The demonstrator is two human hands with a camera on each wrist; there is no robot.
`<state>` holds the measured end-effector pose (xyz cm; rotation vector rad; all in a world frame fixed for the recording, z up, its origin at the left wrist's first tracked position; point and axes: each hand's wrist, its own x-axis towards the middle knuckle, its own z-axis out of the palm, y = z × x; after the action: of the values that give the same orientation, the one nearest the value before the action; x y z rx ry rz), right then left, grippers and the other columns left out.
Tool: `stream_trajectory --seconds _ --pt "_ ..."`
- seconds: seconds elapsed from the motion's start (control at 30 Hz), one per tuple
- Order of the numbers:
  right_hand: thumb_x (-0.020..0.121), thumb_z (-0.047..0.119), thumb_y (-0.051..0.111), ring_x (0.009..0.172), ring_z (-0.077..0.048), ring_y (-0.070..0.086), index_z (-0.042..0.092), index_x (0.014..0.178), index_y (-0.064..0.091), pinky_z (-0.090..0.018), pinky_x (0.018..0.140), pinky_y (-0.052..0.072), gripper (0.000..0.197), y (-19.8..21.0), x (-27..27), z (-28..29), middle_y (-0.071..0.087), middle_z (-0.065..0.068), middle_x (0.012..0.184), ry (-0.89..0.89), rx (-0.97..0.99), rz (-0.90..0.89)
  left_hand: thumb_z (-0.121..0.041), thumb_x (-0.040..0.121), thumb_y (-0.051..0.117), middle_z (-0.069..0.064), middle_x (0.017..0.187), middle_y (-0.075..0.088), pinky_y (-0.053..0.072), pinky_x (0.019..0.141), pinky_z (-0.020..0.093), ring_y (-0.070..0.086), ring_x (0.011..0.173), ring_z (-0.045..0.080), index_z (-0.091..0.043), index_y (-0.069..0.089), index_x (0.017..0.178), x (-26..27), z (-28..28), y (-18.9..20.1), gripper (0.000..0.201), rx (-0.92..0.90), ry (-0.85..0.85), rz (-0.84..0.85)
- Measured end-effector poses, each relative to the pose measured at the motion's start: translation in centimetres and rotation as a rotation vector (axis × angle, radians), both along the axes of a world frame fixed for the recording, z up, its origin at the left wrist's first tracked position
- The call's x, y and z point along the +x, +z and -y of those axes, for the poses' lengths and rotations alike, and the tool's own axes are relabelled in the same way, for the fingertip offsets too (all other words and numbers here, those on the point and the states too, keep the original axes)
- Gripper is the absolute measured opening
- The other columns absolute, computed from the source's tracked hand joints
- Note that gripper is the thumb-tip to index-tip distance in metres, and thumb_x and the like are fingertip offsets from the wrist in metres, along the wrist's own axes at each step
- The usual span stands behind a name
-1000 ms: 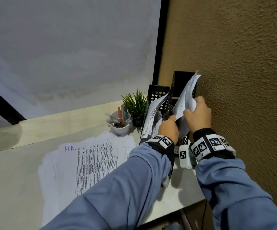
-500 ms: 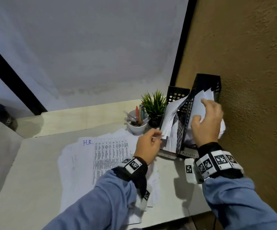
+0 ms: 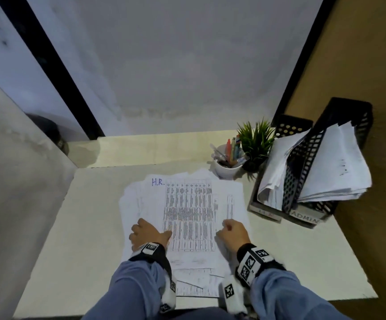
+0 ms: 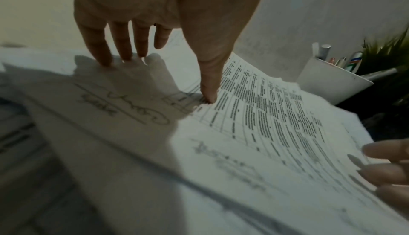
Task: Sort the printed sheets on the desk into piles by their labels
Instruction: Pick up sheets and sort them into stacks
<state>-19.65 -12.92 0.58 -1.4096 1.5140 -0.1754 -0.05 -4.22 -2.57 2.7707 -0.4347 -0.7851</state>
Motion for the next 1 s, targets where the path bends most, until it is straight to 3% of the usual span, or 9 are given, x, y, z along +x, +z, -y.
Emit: stream_trajectory --seconds 0.13,0.23,0.33,0.43,0.53,0.7,0.87,0.93,1.0 --pt "0.088 -0.001 0.053 0.084 -0.019 0.054 -0.001 0.142 0.032 -0.016 0.056 0.045 0.058 0.0 0.9 -1.2 0.056 -0.019 0.110 -0.032 0.130 0.103 -0.045 0.063 0.081 0.015 0.134 0.038 0.044 0.095 0.047 0.042 0.122 0.034 -0.007 0.027 0.133 0.7 -0.6 -0.4 0.096 -0.003 -0.016 -0.002" --pt "0.085 0.001 0.054 0.092 -0.029 0.063 0.009 0.134 0.044 -0.030 0.071 0.054 0.050 -1.3 1.6 -1.0 0.056 -0.014 0.115 -0.101 0.130 0.042 -0.050 0.062 0.080 0.014 0.132 0.039 0.043 0.092 0.045 0.040 0.123 0.032 -0.007 0.029 0.130 1.1 -1.2 -0.2 0.095 0.060 -0.033 0.012" --pt "0.078 0.005 0.055 0.091 -0.022 0.053 0.019 0.099 0.056 -0.022 0.071 0.042 0.025 -2.1 2.0 -0.6 0.050 -0.005 0.102 -0.031 0.010 -0.107 -0.037 0.064 0.082 0.015 0.127 0.048 0.046 0.094 0.044 0.049 0.117 0.034 -0.007 0.031 0.128 1.7 -1.6 -0.6 0.087 -0.062 0.013 -0.101" --pt "0.078 0.000 0.056 0.113 -0.028 0.055 0.006 0.133 0.048 -0.022 0.076 0.044 0.056 -2.1 2.0 -0.5 0.047 -0.012 0.134 -0.018 0.044 -0.105 -0.022 0.078 0.071 0.013 0.111 0.061 0.049 0.082 0.037 0.059 0.093 0.031 -0.009 0.045 0.113 2.1 -2.5 -0.9 0.046 -0.239 -0.011 -0.117" --pt "0.078 -0.006 0.054 0.093 -0.028 0.064 0.006 0.141 0.037 -0.025 0.062 0.048 0.066 -1.8 1.8 -0.7 0.045 -0.014 0.138 -0.083 0.082 0.018 -0.017 0.089 0.057 0.014 0.101 0.065 0.045 0.075 0.031 0.058 0.085 0.030 -0.007 0.060 0.102 1.9 -3.2 -0.8 0.017 -0.372 -0.076 -0.020" --pt "0.085 -0.001 0.059 0.074 -0.015 0.057 0.009 0.137 0.038 -0.024 0.069 0.052 0.057 0.2 1.6 -0.3 0.051 -0.006 0.117 -0.153 0.157 0.155 -0.007 0.091 0.057 0.004 0.092 0.065 0.042 0.077 0.025 0.058 0.085 0.022 -0.008 0.069 0.104 1.5 -4.2 -0.1 0.018 -0.720 0.042 -0.113" --pt "0.083 -0.011 0.061 0.129 -0.031 0.040 0.000 0.147 0.019 -0.023 0.084 0.051 0.078 1.8 1.7 0.0 0.023 -0.017 0.152 -0.386 0.268 0.527 -0.002 0.087 0.059 0.003 0.072 0.064 0.042 0.064 0.024 0.052 0.067 0.018 -0.015 0.069 0.079 1.6 -4.6 0.5 0.018 -0.874 0.069 -0.224" --pt "0.080 -0.016 0.061 0.117 -0.034 0.050 0.001 0.147 0.022 -0.021 0.069 0.055 0.079 2.3 2.0 0.3 0.020 -0.015 0.154 -0.495 0.304 0.609 0.001 0.084 0.063 0.003 0.073 0.067 0.046 0.072 0.026 0.057 0.071 0.018 -0.019 0.071 0.072 1.5 -4.4 0.8 0.024 -0.930 0.089 -0.299" --pt "0.079 -0.014 0.063 0.096 -0.025 0.062 0.001 0.134 0.042 -0.020 0.056 0.051 0.060 2.0 1.8 1.0 0.051 -0.013 0.133 -0.544 0.322 0.603 0.004 0.078 0.067 0.004 0.072 0.068 0.048 0.077 0.031 0.059 0.073 0.019 -0.019 0.072 0.068 1.4 -4.2 1.1 0.025 -0.956 0.075 -0.347"
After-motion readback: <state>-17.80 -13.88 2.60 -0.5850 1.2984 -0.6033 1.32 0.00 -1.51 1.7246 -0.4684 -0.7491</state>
